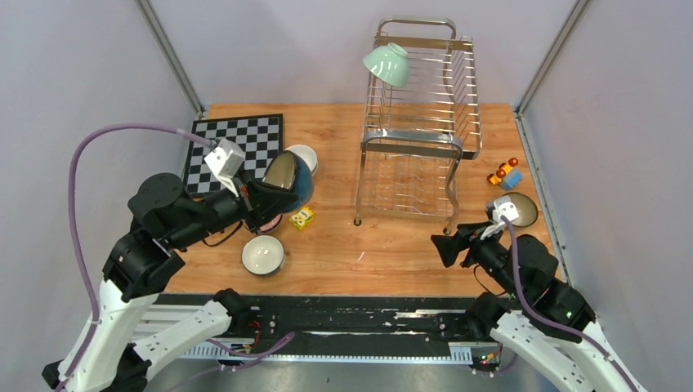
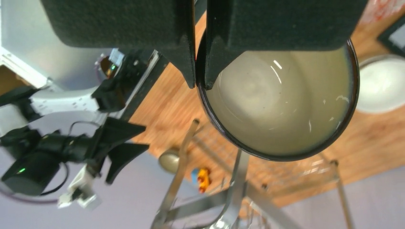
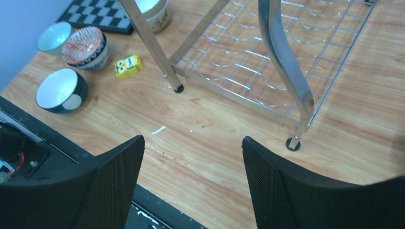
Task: Unload the bowls from the dish rack
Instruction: Place the bowl at the center of the board.
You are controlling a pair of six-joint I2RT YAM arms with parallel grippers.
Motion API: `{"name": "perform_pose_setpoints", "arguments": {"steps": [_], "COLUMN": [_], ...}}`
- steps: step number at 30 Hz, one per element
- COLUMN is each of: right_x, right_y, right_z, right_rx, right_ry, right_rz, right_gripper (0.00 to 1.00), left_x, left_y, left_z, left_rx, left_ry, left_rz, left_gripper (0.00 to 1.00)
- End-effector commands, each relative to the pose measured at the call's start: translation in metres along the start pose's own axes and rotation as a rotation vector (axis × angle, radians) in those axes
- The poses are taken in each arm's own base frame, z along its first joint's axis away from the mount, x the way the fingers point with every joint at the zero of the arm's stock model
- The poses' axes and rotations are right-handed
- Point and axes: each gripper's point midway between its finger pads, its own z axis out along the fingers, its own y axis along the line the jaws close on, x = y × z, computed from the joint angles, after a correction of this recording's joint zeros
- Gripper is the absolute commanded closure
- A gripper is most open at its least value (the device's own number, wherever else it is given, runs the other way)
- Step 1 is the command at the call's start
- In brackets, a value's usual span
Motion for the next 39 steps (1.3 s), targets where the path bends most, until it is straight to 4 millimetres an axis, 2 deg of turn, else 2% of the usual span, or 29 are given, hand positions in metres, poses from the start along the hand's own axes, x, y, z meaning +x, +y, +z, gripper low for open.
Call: {"name": "perform_pose_setpoints", "arguments": {"steps": [1, 3, 9, 13, 15, 18, 22, 25, 28, 34, 39], "right_x": [0.011, 0.016, 0.031, 0.044, 0.052, 0.062, 0.066, 0.065, 0.063, 0.057, 0.066], "right_y": [-0.006, -0.005, -0.007, -0.005, -0.002, 0.003, 0.013, 0.019, 0.026, 0.043, 0.05], "right_z": [0.001, 0.004, 0.013, 0.02, 0.023, 0.026, 0.025, 0.024, 0.021, 0.015, 0.013], "right_rx": [0.038, 0.038, 0.059, 0.064, 0.057, 0.038, -0.015, -0.05, -0.089, -0.182, -0.231], "right_ry": [0.092, 0.121, 0.185, 0.23, 0.25, 0.273, 0.297, 0.314, 0.336, 0.436, 0.562], "right_rz": [-0.031, -0.032, -0.02, 0.021, 0.053, 0.094, 0.105, 0.094, 0.084, 0.015, -0.05], "right_gripper": [0.22, 0.22, 0.24, 0.24, 0.25, 0.25, 0.25, 0.25, 0.25, 0.26, 0.28], "left_x": [0.017, 0.031, 0.049, 0.066, 0.077, 0.093, 0.121, 0.139, 0.161, 0.209, 0.254], "left_y": [0.021, 0.03, 0.048, 0.058, 0.05, 0.027, 0.004, -0.011, -0.019, -0.037, -0.052], "left_z": [-0.009, -0.009, -0.013, -0.007, 0.002, 0.013, 0.025, 0.032, 0.033, 0.025, 0.023], "left_rx": [-0.106, -0.145, -0.261, -0.34, -0.33, -0.279, -0.213, -0.132, -0.042, 0.166, 0.356], "left_ry": [0.055, 0.114, 0.206, 0.298, 0.333, 0.381, 0.443, 0.448, 0.45, 0.513, 0.595], "left_rz": [0.061, 0.06, 0.126, 0.208, 0.262, 0.385, 0.514, 0.531, 0.554, 0.736, 0.909], "left_gripper": [1.0, 1.0, 1.0, 1.0, 1.0, 1.0, 1.0, 1.0, 1.0, 1.0, 1.0]}}
